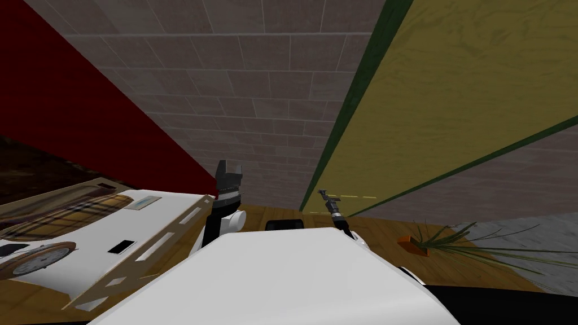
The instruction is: Pull the door open
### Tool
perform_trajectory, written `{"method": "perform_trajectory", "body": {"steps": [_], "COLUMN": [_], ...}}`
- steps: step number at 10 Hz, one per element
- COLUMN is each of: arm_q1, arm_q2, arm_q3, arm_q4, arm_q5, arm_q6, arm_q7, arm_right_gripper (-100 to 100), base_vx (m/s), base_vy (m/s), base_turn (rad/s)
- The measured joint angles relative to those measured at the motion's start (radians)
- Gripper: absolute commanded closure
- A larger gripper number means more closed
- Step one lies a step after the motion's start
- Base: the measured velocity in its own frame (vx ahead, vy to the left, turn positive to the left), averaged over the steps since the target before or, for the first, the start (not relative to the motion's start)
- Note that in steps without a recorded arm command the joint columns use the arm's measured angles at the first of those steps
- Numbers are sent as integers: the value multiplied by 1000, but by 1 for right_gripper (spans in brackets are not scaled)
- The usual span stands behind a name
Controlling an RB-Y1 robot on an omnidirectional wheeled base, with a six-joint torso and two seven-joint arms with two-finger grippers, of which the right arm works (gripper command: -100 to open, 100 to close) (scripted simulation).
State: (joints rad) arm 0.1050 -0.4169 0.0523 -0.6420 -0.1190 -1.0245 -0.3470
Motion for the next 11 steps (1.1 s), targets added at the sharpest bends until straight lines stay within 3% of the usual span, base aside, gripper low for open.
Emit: {"method": "perform_trajectory", "body": {"steps": [3, 5, 7, 11], "arm_q1": [20, 48, 81, 89], "arm_q2": [-20, -37, -51, -59], "arm_q3": [23, 36, 46, 51], "arm_q4": [35, 44, 17, 27], "arm_q5": [8, 12, 14, 13], "arm_q6": [-62, -107, -116, -141], "arm_q7": [-27, -45, -56, -64], "arm_right_gripper": [100, 100, 100, 100], "base_vx": [-176, -190, -126, -186], "base_vy": [-61, -46, -44, -64], "base_turn": [134, 137, 73, 173]}}
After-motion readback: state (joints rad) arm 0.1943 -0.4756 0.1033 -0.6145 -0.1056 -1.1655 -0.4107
